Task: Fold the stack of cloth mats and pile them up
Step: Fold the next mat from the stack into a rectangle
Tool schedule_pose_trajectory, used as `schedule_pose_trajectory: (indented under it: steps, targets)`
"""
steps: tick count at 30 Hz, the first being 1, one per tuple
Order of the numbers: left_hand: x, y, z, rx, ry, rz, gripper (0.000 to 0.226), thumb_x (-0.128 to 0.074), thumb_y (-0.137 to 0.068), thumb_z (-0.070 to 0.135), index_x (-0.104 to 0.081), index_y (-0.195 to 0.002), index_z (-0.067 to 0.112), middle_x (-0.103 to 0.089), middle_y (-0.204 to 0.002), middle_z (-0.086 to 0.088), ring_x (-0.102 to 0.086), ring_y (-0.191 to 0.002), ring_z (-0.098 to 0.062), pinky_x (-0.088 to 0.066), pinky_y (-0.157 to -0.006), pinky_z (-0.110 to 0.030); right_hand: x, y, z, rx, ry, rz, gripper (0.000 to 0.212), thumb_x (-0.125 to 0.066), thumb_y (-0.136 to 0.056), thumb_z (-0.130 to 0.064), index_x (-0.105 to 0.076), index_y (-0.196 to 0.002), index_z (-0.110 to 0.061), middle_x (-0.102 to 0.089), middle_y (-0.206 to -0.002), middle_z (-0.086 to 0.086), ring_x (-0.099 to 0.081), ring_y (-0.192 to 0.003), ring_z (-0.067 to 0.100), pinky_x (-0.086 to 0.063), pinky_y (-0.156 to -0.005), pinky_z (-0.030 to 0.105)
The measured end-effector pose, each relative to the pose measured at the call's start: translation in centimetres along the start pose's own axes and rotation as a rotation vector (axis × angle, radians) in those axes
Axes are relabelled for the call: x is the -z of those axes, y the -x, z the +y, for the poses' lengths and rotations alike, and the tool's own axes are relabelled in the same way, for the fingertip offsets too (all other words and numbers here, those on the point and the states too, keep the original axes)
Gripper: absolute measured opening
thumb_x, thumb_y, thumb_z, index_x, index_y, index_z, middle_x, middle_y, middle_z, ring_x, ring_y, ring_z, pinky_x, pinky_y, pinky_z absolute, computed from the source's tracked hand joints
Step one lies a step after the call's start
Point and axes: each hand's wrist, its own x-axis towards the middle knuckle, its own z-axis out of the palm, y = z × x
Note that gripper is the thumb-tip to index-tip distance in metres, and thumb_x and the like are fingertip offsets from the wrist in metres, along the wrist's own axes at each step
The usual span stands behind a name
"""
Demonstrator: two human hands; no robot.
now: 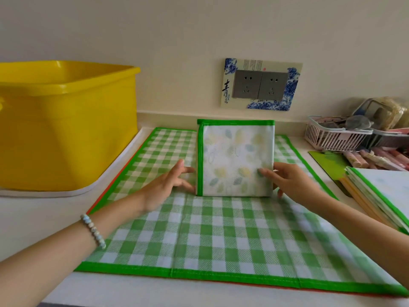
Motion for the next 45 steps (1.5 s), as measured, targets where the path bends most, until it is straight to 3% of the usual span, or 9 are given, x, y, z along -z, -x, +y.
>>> schedule_pose_trajectory:
  steps: [3,6,11,16,18,21,27,42,45]
  targets:
    - [-0.7,-0.7,0.2,-0.03,-0.096,0.092,0.09,-0.01,-0.073,0.081,-0.038,-0.14,0.028,-0.063,-0.101,0.024,-0.045,-0.104,0.014,-0.025,-0.089,-0.015,-0.4,-1.2,0.4,-0.129,0.065,0.045,0.025,-0.063,-0.082,-0.045,-0.067,-0.085,-0.021,-0.066,-0.053,-0.013,-0.057,-0.041,0.002,-0.043,-0.04,0.015]
    - [-1.4,-0.9,0.5,-0.1,-0.25,0.107,0.087,-0.015,-0.074,0.08,-0.017,-0.148,0.034,-0.052,-0.121,0.01,-0.05,-0.11,-0.003,-0.038,-0.093,-0.025,-0.6,-2.2,0.4,-0.222,0.18,0.066,0.027,-0.066,-0.08,-0.049,-0.067,-0.08,-0.022,-0.06,-0.044,-0.01,-0.051,-0.032,0.001,-0.037,-0.034,0.012]
    - [-2.8,-0.8,0.9,-0.231,-0.682,-0.135,0.073,-0.008,-0.077,0.08,-0.011,-0.145,0.051,0.008,-0.153,0.027,0.012,-0.138,0.003,0.005,-0.112,-0.036,-0.7,-3.0,0.0,-0.306,0.263,0.017,0.031,-0.069,-0.077,-0.049,-0.068,-0.088,-0.021,-0.064,-0.062,-0.002,-0.057,-0.047,0.009,-0.041,-0.039,0.015]
    - [-4.1,-0.8,0.5,-0.23,-0.845,-0.185,0.079,-0.004,-0.076,0.079,0.003,-0.147,0.045,0.015,-0.154,0.019,0.02,-0.14,-0.001,0.018,-0.112,-0.031,-1.1,-1.9,-1.3,-0.263,0.369,0.086,0.041,-0.061,-0.086,-0.043,-0.055,-0.117,-0.017,-0.065,-0.087,-0.002,-0.063,-0.058,0.012,-0.047,-0.046,0.02]
    - [-4.3,-0.8,0.1,-0.222,-0.846,-0.187,0.079,-0.005,-0.076,0.08,0.006,-0.146,0.045,0.016,-0.155,0.018,0.021,-0.14,-0.002,0.015,-0.115,-0.033,-1.6,-0.4,-1.5,-0.019,0.616,0.178,0.048,-0.049,-0.092,-0.045,-0.043,-0.133,-0.022,-0.061,-0.12,-0.003,-0.066,-0.087,0.014,-0.055,-0.072,0.026]
    - [-4.3,-1.0,-0.2,-0.217,-0.845,-0.193,0.083,-0.003,-0.073,0.083,0.008,-0.146,0.045,0.019,-0.154,0.017,0.023,-0.139,-0.003,0.013,-0.115,-0.033,-3.1,2.4,-2.2,0.23,0.675,-0.065,0.058,-0.03,-0.092,-0.056,-0.023,-0.146,-0.035,-0.029,-0.151,-0.015,-0.03,-0.136,0.004,-0.022,-0.11,0.025]
    - [-4.6,-0.9,-0.4,-0.227,-0.884,-0.185,0.083,-0.003,-0.074,0.084,0.018,-0.144,0.045,0.026,-0.151,0.018,0.029,-0.137,-0.002,0.011,-0.117,-0.037,-4.7,4.8,-1.3,0.32,0.736,-0.442,0.06,-0.007,-0.086,-0.067,0.01,-0.141,-0.049,0.013,-0.147,-0.033,0.021,-0.132,-0.018,0.019,-0.108,0.015]
    - [-4.6,-0.7,-0.9,-0.276,-0.887,-0.166,0.081,-0.004,-0.074,0.086,0.025,-0.139,0.047,0.033,-0.147,0.024,0.037,-0.13,0.004,0.022,-0.107,-0.027,2.5,6.2,2.1,0.164,0.709,-0.472,0.051,-0.013,-0.086,-0.064,0.005,-0.134,-0.063,0.009,-0.142,-0.046,0.012,-0.131,-0.023,0.014,-0.102,0.0]
    - [-4.7,-0.8,-1.1,-0.282,-0.884,-0.158,0.082,-0.004,-0.073,0.087,0.025,-0.139,0.048,0.033,-0.147,0.026,0.038,-0.129,0.007,0.023,-0.106,-0.025,2.8,5.9,1.4,0.157,0.706,-0.422,0.049,-0.02,-0.084,-0.064,-0.009,-0.132,-0.063,-0.006,-0.144,-0.041,-0.006,-0.134,-0.018,-0.003,-0.111,0.01]
